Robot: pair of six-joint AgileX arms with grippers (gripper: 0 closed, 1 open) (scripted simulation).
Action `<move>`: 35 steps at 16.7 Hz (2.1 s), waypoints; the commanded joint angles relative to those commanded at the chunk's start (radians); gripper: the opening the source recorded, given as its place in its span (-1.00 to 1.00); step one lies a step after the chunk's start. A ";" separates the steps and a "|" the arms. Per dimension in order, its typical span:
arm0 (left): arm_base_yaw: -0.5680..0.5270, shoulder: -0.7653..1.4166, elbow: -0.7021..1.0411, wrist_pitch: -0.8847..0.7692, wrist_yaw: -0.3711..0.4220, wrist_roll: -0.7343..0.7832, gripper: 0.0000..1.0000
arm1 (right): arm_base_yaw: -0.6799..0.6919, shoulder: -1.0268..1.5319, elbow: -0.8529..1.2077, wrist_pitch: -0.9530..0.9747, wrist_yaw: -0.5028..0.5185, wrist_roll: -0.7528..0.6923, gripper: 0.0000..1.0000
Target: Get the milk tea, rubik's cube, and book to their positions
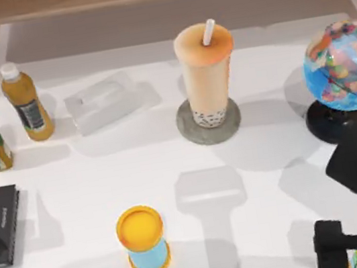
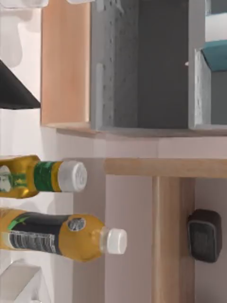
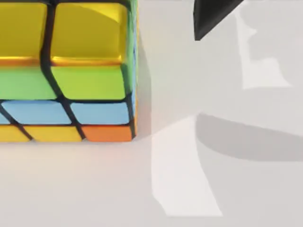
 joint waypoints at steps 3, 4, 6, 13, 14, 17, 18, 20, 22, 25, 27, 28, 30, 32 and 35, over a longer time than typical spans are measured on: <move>0.000 0.000 0.000 0.000 0.000 0.000 1.00 | 0.001 0.007 -0.014 0.017 0.000 0.001 1.00; 0.000 0.000 0.000 0.000 0.000 0.000 1.00 | 0.001 0.007 -0.014 0.017 0.000 0.001 1.00; 0.000 0.000 0.000 0.000 0.000 0.000 1.00 | 0.001 0.007 -0.014 0.017 0.000 0.001 0.85; 0.000 0.000 0.000 0.000 0.000 0.000 1.00 | 0.001 0.007 -0.014 0.017 0.000 0.001 -0.21; 0.000 0.000 0.000 0.000 0.000 0.000 1.00 | 0.001 0.007 -0.014 0.017 0.000 0.001 -0.36; 0.000 0.000 0.000 0.000 0.000 0.000 1.00 | 0.001 0.007 -0.014 0.017 0.000 0.001 -0.81; 0.000 0.000 0.000 0.000 0.000 0.000 1.00 | 0.001 0.007 -0.014 0.017 0.000 0.001 -0.96; 0.000 0.000 0.000 0.000 0.000 0.000 1.00 | 0.001 0.007 -0.014 0.017 0.000 0.001 -1.00; 0.000 0.000 0.000 0.000 0.000 0.000 1.00 | 0.001 0.007 -0.014 0.017 0.000 0.001 -1.00; 0.000 0.000 0.000 0.000 0.000 0.000 1.00 | 0.001 0.007 -0.014 0.017 0.000 0.001 -1.00; 0.000 0.000 0.000 0.000 0.000 0.000 1.00 | 0.000 0.005 -0.014 0.016 0.000 0.002 -1.00; 0.000 0.000 0.000 0.000 0.000 0.000 1.00 | 0.000 0.003 -0.010 0.013 0.001 0.002 -1.00; 0.000 0.000 0.000 0.000 0.000 0.000 1.00 | 0.000 -0.009 0.012 -0.023 0.001 0.002 -1.00; 0.000 0.000 0.000 0.000 0.000 0.000 1.00 | 0.000 -0.027 0.042 -0.073 0.001 0.001 -1.00; 0.000 0.000 0.000 0.000 0.000 0.000 1.00 | -0.002 -0.049 0.075 -0.126 0.001 -0.001 -1.00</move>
